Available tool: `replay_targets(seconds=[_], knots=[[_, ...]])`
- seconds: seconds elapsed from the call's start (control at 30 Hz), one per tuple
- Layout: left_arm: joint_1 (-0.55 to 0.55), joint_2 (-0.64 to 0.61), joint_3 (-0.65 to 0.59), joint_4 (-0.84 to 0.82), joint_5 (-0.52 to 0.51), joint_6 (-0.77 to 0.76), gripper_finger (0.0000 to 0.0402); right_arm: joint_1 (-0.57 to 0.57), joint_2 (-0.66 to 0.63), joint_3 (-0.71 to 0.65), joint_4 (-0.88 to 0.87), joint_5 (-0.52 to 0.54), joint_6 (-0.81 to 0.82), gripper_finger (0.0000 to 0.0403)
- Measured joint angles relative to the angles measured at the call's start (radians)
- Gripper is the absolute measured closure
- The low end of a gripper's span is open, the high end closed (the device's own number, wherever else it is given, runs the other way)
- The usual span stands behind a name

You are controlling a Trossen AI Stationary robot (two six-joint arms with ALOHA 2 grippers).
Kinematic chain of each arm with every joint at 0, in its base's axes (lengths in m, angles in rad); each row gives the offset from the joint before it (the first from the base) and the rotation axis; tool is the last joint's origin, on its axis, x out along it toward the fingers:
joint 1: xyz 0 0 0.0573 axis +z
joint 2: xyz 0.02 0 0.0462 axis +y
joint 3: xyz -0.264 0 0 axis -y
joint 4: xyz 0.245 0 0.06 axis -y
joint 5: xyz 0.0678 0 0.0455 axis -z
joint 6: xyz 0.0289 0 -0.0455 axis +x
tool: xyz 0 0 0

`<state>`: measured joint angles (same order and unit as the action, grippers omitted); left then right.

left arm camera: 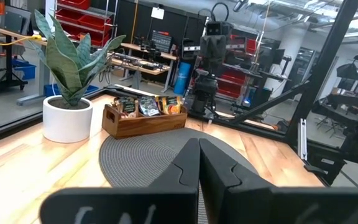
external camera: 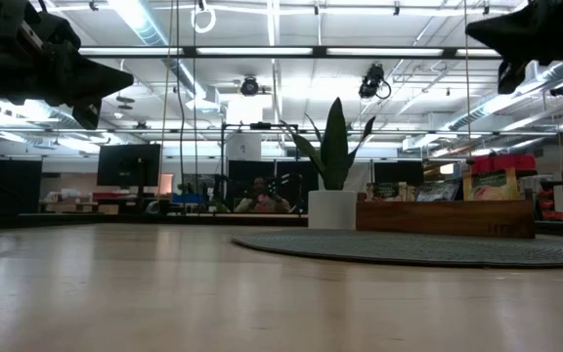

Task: Pick & Place Tea
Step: Return to Home Position

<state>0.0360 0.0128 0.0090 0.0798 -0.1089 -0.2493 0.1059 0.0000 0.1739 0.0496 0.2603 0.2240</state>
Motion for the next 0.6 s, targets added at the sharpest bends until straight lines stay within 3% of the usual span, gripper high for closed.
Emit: replay_targets(seconds=[0.3, 0.6], knots=[[0.000, 0.000, 0.000, 0.000, 0.000, 0.000, 0.0399, 0.000, 0.000, -0.157, 0.339, -0.040, -0.024, 0.0401], [0.000, 0.000, 0.000, -0.001, -0.001, 0.000, 0.0399, 0.000, 0.000, -0.159, 0.269, -0.071, -0.084, 0.0401]])
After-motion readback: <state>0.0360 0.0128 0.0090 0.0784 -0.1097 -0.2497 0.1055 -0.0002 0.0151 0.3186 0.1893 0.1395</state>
